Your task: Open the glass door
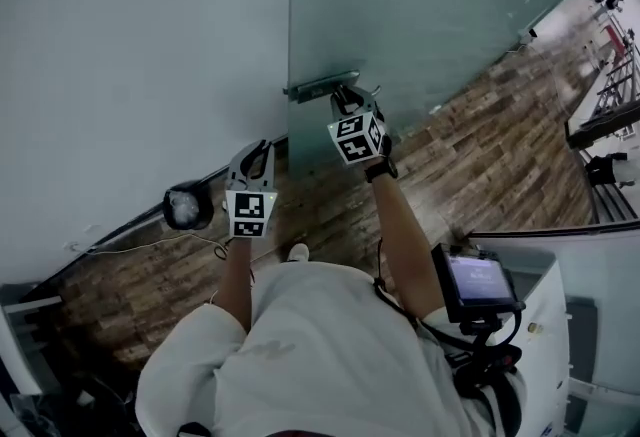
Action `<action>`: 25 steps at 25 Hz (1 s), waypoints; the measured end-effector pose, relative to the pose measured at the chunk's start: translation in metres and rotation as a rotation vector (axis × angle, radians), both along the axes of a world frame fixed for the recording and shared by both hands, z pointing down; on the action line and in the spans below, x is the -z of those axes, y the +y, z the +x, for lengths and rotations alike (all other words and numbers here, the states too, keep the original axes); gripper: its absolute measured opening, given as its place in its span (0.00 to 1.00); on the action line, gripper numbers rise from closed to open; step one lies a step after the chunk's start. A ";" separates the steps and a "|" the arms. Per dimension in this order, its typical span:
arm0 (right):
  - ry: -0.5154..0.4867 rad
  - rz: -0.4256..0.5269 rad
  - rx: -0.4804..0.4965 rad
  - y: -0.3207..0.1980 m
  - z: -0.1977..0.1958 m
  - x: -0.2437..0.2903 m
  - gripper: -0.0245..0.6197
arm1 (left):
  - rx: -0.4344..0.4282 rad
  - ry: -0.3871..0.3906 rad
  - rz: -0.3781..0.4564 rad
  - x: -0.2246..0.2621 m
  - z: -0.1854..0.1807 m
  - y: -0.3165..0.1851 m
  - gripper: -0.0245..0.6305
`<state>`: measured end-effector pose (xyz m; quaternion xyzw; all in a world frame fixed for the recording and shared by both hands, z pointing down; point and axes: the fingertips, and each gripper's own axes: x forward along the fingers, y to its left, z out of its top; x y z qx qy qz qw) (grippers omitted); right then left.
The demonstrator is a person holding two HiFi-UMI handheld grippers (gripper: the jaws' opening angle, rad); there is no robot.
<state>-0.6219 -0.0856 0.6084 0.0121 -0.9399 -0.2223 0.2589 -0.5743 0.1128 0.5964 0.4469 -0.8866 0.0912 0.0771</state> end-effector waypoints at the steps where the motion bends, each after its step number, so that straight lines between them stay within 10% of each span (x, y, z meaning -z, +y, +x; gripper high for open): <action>1: 0.003 0.004 -0.006 0.002 -0.013 -0.003 0.19 | 0.005 0.010 0.005 -0.004 -0.009 0.005 0.09; 15: 0.007 -0.109 -0.088 -0.016 -0.085 0.009 0.19 | -0.026 0.054 0.018 -0.005 -0.017 0.002 0.09; 19: -0.344 -0.397 -0.216 -0.045 -0.030 0.099 0.19 | -0.138 0.062 0.065 0.012 -0.013 -0.048 0.09; 25: -0.441 -0.290 -0.235 -0.047 0.111 0.113 0.19 | -0.340 0.066 0.143 0.024 0.026 -0.150 0.09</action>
